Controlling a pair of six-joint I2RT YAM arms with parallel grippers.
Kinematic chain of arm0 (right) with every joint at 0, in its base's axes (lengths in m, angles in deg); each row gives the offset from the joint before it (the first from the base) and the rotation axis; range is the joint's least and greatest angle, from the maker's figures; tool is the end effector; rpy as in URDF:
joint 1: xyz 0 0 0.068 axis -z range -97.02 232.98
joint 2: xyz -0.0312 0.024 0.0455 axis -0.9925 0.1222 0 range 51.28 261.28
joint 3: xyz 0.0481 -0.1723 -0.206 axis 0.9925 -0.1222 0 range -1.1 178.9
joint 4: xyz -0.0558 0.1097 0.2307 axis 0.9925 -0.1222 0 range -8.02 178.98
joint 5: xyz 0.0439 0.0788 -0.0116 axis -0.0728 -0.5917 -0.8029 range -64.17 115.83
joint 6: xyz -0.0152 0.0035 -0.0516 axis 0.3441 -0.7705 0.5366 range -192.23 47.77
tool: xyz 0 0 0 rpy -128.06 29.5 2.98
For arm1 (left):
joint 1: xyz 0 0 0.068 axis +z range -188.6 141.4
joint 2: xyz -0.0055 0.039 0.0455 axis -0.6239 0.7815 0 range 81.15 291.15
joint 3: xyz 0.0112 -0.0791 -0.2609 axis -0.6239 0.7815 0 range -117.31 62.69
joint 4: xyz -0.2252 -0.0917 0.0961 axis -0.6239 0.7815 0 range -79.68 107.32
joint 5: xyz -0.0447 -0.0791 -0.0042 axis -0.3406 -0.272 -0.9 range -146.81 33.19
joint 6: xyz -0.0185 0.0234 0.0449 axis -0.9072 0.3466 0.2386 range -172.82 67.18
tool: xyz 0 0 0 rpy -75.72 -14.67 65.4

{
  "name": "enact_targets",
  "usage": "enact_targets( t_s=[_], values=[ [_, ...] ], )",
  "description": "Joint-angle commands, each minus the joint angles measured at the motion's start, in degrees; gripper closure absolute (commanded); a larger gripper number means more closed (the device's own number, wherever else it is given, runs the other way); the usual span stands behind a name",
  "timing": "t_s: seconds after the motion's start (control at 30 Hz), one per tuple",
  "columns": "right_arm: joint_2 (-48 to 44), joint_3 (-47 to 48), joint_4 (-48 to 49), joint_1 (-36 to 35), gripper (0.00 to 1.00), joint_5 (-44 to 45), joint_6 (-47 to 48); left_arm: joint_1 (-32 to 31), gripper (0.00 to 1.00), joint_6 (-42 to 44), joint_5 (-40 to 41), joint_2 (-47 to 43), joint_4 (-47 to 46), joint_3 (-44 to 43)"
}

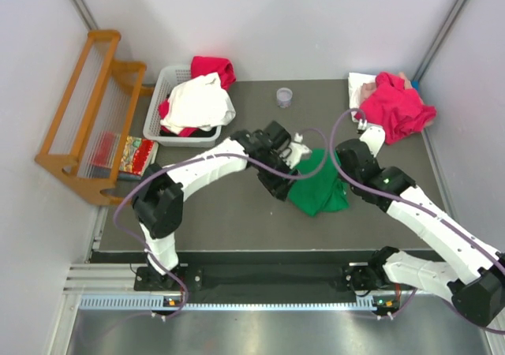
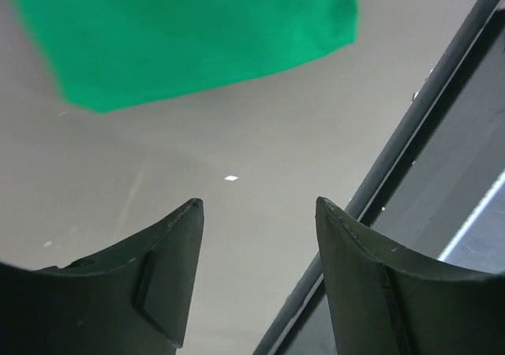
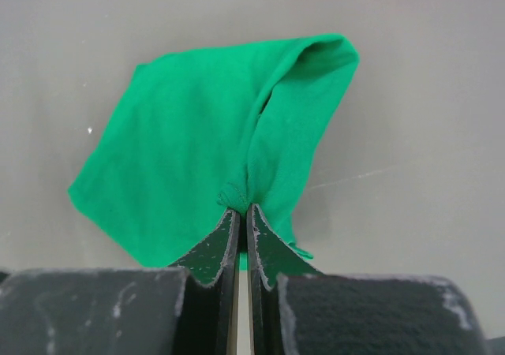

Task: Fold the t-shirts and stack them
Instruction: Flatten the tshirt out

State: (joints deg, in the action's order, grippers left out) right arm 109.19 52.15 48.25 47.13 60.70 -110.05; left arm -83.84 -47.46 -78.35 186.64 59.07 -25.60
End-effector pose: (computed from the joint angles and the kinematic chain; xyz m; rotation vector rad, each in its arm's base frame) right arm 0.1752 0.1014 0.3036 0.3179 2.1713 -0.0117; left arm 0.2626 -0.2832 0.2550 1.2954 2.4756 -0.7020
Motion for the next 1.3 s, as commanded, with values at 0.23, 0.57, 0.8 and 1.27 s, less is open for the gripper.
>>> enact_targets(
  t_s=[0.23, 0.57, 0.8, 1.27],
  values=[
    [2.82, -0.69, 3.73, 3.42, 1.0, -2.62, -1.03, -13.74, 0.32, -0.18, 12.75, -2.84, -13.24, 3.04],
    [3.61, 0.8, 4.08, 3.51, 1.0, -3.67, -1.11, -16.91, 0.14, 0.96, 18.45, 2.18, -21.05, 3.47],
    [4.49, 1.41, 4.43, 4.39, 1.0, -4.29, -0.41, -19.54, 0.33, -0.17, 29.53, 2.17, -32.66, 10.86],
    [4.58, 0.89, 5.4, 9.58, 1.0, -5.87, 1.52, -21.04, 0.32, -4.84, 21.8, 10.61, -25.81, 2.34]
  ],
)
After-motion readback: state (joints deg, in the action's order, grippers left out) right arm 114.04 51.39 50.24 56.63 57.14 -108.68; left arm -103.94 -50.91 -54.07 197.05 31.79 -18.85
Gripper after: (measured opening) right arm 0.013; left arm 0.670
